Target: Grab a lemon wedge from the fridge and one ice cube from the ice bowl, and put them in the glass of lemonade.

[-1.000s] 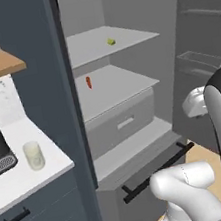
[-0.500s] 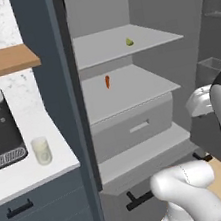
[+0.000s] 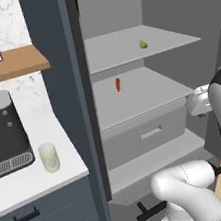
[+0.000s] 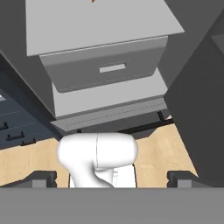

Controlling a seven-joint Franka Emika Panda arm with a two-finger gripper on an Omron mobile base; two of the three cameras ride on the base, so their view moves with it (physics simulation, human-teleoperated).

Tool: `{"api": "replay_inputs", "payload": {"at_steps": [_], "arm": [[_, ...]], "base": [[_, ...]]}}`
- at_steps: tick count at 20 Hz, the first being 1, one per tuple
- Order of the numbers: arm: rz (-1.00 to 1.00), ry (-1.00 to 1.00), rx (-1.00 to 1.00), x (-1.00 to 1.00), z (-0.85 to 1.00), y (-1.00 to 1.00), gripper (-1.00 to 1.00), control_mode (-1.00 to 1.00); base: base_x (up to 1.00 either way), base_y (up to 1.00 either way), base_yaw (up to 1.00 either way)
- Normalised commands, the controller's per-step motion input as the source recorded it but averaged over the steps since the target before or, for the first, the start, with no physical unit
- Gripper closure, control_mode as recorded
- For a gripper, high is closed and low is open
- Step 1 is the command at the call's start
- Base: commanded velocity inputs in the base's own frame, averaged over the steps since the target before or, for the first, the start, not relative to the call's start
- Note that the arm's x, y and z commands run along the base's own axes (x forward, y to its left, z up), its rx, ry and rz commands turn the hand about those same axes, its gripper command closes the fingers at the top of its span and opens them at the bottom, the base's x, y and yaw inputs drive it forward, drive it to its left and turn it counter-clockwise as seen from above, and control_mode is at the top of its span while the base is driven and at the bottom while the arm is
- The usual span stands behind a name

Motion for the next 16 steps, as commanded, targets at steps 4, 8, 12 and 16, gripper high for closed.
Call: {"api": "replay_inputs", "payload": {"at_steps": [4, 8, 12, 16], "arm": [[0.00, 0.00, 0.00, 0.00, 0.00, 0.00, -1.00, 1.00], [0.00, 0.00, 0.00, 0.00, 0.00, 0.00, -1.00, 1.00], [0.00, 0.00, 0.00, 0.00, 0.00, 0.00, -1.00, 1.00], [0.00, 0.00, 0.00, 0.00, 0.00, 0.00, -1.00, 1.00]], "base": [[0.81, -0.22, 0.00], [0.48, -0.59, 0.06], [0.50, -0.12, 0.04], [0.02, -0.56, 0.00]]}}
